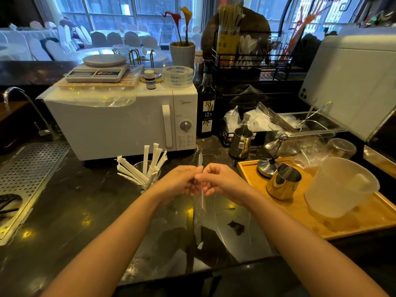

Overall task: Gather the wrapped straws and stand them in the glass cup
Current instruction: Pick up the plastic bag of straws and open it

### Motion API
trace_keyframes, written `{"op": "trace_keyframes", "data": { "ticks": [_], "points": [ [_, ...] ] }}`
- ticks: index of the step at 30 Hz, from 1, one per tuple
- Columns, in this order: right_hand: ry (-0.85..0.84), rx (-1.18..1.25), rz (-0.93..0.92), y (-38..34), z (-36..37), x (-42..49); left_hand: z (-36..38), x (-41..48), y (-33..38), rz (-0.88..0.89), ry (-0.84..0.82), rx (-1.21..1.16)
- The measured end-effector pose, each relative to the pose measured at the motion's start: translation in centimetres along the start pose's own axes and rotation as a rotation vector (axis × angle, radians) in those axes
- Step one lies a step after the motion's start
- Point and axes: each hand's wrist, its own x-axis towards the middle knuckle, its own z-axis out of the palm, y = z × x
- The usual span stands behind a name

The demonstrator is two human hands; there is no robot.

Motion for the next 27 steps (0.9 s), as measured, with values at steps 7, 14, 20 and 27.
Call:
{"op": "trace_keyframes", "data": {
  "ticks": [7,14,20,27],
  "points": [
    [0.026,-0.029,-0.012,0.3,0.0,-0.2,0.4,0.2,-0.2,-0.008,-0.008,-0.020],
    [0.027,0.032,0.002,0.2,-0.1,-0.5,0.9,0.0,0.1,0.023,0.029,0.038],
    [-0.016,-0.006,0.063,-0.1,-0.3,-0.8,1.0,0.0,0.4,0.017,0.039,0.053],
    [-0.004,-0.184,0.026,-0.3,-0.1,-1.0,1.1,0.1,0.0,-0.029,-0.007,0.064]
  ]
}}
